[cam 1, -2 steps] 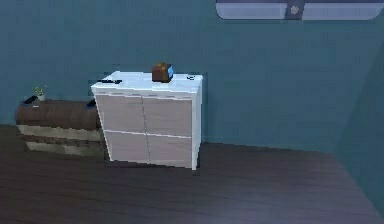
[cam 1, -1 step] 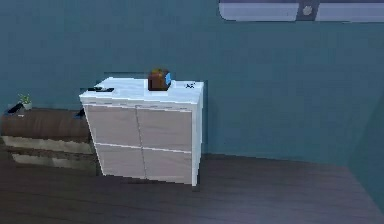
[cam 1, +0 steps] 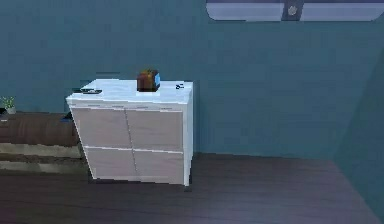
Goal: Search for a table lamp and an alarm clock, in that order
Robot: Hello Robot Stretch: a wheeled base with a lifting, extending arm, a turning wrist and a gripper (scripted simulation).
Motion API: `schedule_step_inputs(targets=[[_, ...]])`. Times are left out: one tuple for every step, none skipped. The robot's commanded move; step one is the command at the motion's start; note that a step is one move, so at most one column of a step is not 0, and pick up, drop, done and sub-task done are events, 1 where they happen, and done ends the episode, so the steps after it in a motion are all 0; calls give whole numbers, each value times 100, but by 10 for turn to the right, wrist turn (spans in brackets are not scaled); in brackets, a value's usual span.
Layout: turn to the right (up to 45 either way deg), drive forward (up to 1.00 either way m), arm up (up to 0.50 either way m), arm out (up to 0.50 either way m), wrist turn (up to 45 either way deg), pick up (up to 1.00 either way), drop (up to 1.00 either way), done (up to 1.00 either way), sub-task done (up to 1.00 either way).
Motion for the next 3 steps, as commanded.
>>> schedule_step_inputs(targets=[[0,75,0,0,0,0,0,0,0],[-210,0,0,0,0,0,0,0,0],[0,0,0,0,0,0,0,100,0]])
